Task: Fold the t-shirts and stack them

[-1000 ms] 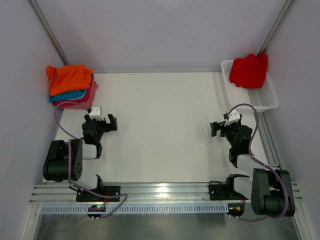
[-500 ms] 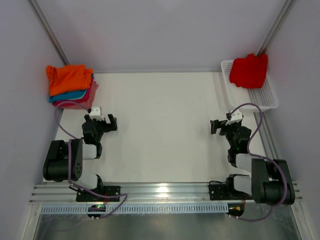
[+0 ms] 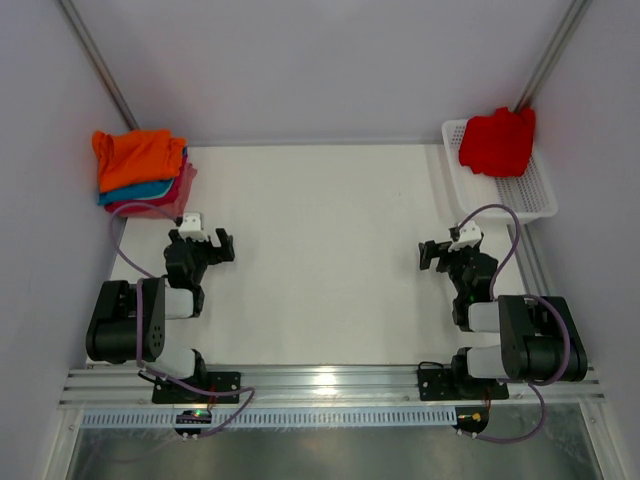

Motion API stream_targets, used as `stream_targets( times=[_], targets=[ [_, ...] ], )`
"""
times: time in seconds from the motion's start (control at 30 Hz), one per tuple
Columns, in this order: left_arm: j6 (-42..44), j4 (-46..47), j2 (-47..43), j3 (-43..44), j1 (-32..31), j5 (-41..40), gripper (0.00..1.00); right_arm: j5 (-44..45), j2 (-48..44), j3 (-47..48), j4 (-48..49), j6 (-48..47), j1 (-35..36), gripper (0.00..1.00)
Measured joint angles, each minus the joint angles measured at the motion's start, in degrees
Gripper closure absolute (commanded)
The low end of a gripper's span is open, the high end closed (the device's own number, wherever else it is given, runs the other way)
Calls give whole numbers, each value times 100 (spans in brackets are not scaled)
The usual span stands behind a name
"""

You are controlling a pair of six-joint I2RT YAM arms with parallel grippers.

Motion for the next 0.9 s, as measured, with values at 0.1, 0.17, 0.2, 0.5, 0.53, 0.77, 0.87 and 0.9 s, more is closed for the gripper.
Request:
stream_targets(
  times=[0.1,0.17,0.2,0.5,0.53,0.77,0.87,0.9],
  targets=[
    [0,0,-2,0,0,0,1,22,0,42,-24,7,0,1],
    [-2,0,0,0,0,0,1,153,0,101,-48,63,7,1],
    [-2,0,0,0,0,0,1,284,0,138,-76,118,11,0],
    [0,-2,0,0,0,0,1,990,0,245,-118,367,15,1],
    [0,-2,0,0,0,0,1,1012,0,245,-118,369,15,1],
    [0,-2,0,0,0,0,1,1069,0,245,-120,387,15,1],
    [0,-2,0,0,0,0,1,1075,0,247,-118,387,15,1],
    [0,-2,0,0,0,0,1,1075,0,247,-118,387,15,1]
  ],
)
